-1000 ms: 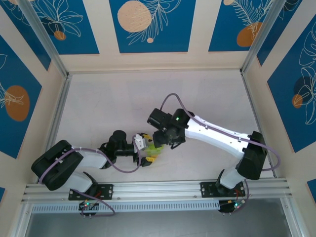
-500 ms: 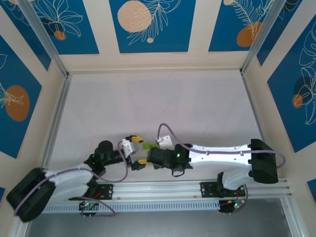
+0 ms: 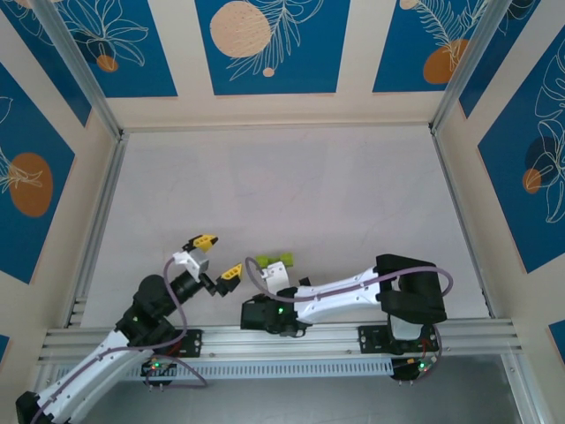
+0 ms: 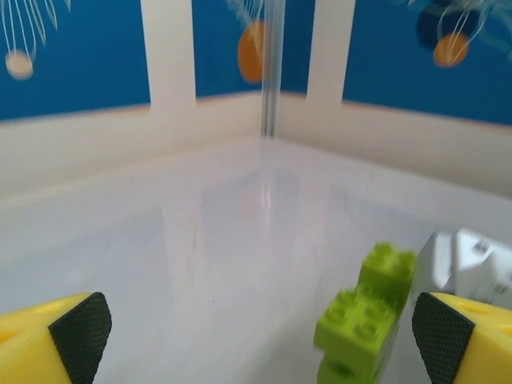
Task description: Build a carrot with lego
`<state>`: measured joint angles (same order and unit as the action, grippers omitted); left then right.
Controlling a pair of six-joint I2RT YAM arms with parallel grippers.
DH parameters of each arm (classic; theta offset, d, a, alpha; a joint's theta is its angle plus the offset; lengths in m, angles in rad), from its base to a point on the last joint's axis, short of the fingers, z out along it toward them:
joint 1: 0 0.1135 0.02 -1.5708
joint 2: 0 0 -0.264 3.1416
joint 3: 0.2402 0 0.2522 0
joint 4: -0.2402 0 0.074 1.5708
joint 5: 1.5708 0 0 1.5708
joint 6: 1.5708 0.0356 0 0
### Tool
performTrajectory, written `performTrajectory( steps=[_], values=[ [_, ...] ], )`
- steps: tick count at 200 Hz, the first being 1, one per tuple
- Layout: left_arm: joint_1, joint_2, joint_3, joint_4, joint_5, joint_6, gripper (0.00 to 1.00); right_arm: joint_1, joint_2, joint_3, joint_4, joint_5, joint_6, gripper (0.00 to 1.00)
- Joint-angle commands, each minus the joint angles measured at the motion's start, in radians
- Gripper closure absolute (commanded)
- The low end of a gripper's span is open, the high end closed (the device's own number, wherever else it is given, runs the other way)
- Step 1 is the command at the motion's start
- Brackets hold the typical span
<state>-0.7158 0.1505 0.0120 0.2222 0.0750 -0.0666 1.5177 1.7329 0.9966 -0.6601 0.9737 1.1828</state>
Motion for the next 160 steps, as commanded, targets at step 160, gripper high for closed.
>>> performTrajectory(
  steps=[160],
  values=[
    [0.048,0.137,-0.018,0.068,-0.029,-0.026,0.01,-0.086,0.029,-0.047,0.313,0.032,-0.186,0.33]
  ],
)
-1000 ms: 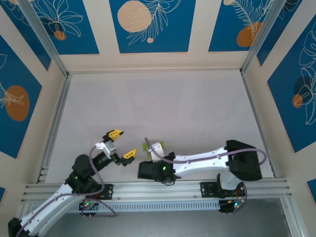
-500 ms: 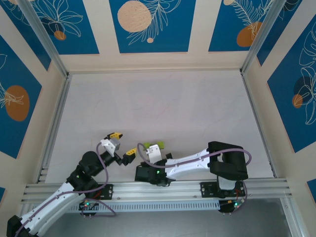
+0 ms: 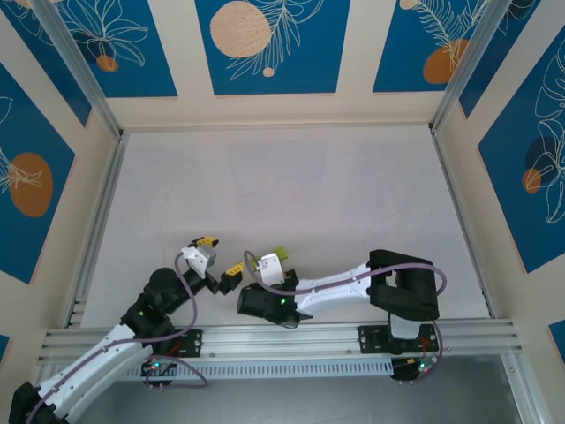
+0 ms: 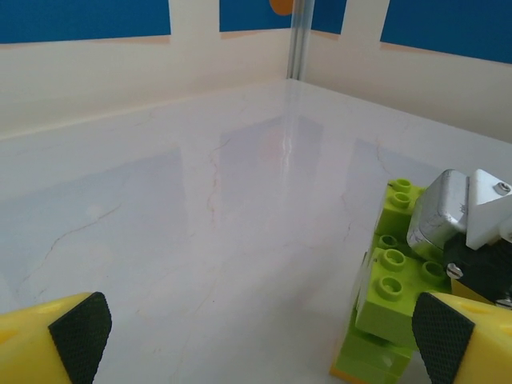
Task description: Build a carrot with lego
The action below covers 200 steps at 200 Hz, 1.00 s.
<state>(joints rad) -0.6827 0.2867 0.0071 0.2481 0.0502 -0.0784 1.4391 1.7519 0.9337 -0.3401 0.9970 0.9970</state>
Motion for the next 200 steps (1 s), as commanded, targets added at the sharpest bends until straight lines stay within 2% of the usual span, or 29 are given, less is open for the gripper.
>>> performTrajectory(
  steps=[1,15,85,97,105,135,155,177,200],
  values=[
    [0.014,0.0,-0.013,0.043,-0.004,-0.014,0.01,-0.008,0.01,0.016,-0.009,0.009,0.0,0.33],
    [0.014,0.0,-0.014,0.043,-0.003,-0.013,0.01,-0.007,0.008,0.016,-0.021,0.016,0.007,0.38],
    [0.017,0.006,-0.012,0.046,-0.006,-0.015,0.01,0.001,-0.055,0.0,-0.085,0.04,-0.013,0.5],
    [0.018,0.005,-0.012,0.046,-0.003,-0.015,0.01,0.0,-0.076,-0.011,-0.08,0.029,-0.034,0.45],
    [0.017,0.005,-0.012,0.046,-0.003,-0.015,0.01,-0.004,-0.085,-0.024,-0.05,0.008,-0.077,0.39],
    [0.018,0.006,-0.012,0.046,0.002,-0.014,0.01,-0.035,-0.121,-0.118,0.169,-0.162,-0.259,0.19],
    [0.019,0.005,-0.012,0.046,0.003,-0.013,0.01,-0.048,-0.138,-0.165,0.229,-0.197,-0.309,0.14],
    [0.019,0.005,-0.012,0.047,0.004,-0.012,0.01,-0.053,-0.167,-0.199,0.262,-0.194,-0.35,0.14],
    [0.02,0.008,-0.012,0.049,0.006,-0.012,0.01,-0.073,-0.208,-0.266,0.373,-0.249,-0.427,0.12]
  ],
)
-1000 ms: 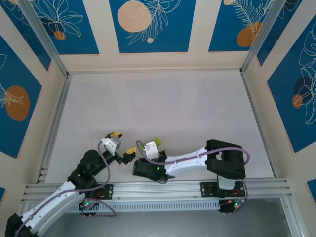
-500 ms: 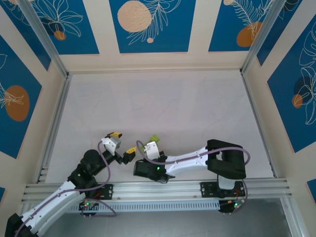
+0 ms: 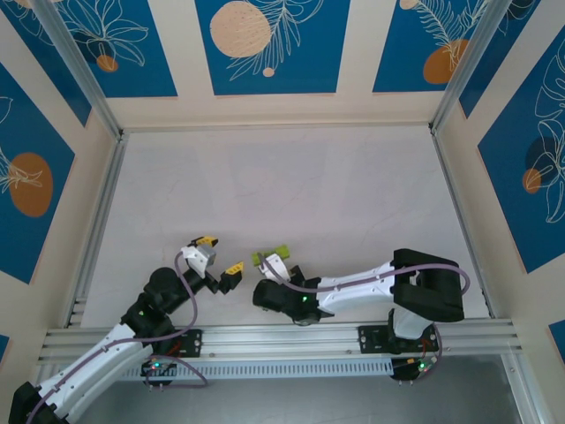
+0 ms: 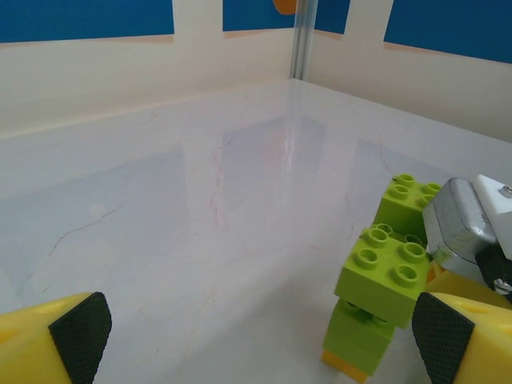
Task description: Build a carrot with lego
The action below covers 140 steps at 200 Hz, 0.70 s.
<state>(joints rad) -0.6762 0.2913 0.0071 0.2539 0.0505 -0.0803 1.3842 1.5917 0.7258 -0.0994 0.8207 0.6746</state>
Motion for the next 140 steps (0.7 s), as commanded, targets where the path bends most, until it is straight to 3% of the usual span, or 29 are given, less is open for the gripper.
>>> performTrajectory(
  steps=[1,79,140],
  values=[
    [0.013,0.003,-0.013,0.044,0.006,-0.01,0.01,-0.019,-0.05,-0.062,0.134,-0.074,-0.107,0.12],
    [0.013,0.008,-0.013,0.048,0.006,-0.006,0.01,-0.047,-0.139,-0.111,0.194,-0.099,-0.166,0.09],
    [0.013,0.005,-0.013,0.048,0.008,-0.006,0.01,-0.033,-0.123,-0.073,0.189,-0.07,-0.206,0.09]
  ],
)
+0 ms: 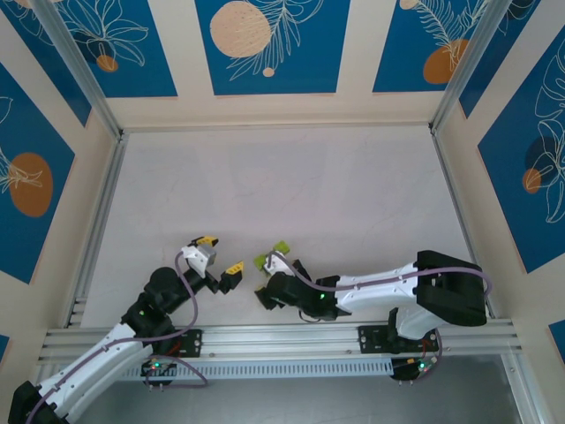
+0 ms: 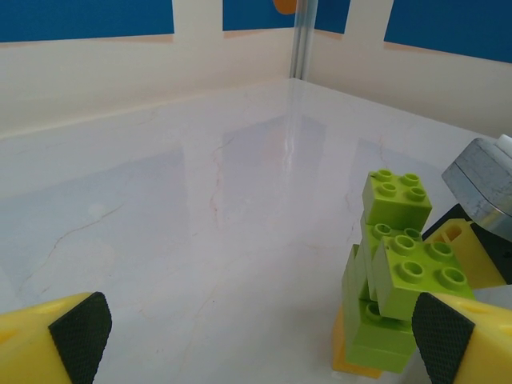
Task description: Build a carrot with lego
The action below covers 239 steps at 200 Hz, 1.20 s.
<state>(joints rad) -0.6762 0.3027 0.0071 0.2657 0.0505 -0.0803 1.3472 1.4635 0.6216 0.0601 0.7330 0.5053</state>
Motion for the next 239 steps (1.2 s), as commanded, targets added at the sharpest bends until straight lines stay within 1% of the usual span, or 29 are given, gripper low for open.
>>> performTrajectory(
  steps=[1,34,84,140,168,188,239],
  values=[
    [0.012,-0.006,-0.013,0.036,0.008,-0.005,0.01,0.004,0.007,0.031,0.03,0.019,-0.038,0.09],
    [0.013,-0.007,-0.012,0.035,0.011,-0.006,0.01,-0.008,0.038,0.02,0.078,0.028,-0.076,0.11],
    [0.013,-0.006,-0.013,0.038,0.01,-0.005,0.01,-0.016,0.037,-0.014,0.184,0.022,-0.123,0.12],
    [0.013,-0.004,-0.013,0.041,0.011,-0.004,0.01,-0.038,0.027,-0.038,0.222,0.012,-0.148,0.13],
    [0.013,0.0,-0.015,0.043,0.014,-0.004,0.01,-0.031,-0.01,-0.052,0.19,-0.003,-0.136,0.14],
    [0.013,0.001,-0.013,0.043,0.014,-0.004,0.01,-0.011,-0.057,-0.064,0.132,0.019,-0.117,0.13],
    [0.013,0.001,-0.013,0.044,0.015,-0.004,0.01,0.045,-0.254,-0.088,-0.037,0.075,-0.095,0.12]
  ],
)
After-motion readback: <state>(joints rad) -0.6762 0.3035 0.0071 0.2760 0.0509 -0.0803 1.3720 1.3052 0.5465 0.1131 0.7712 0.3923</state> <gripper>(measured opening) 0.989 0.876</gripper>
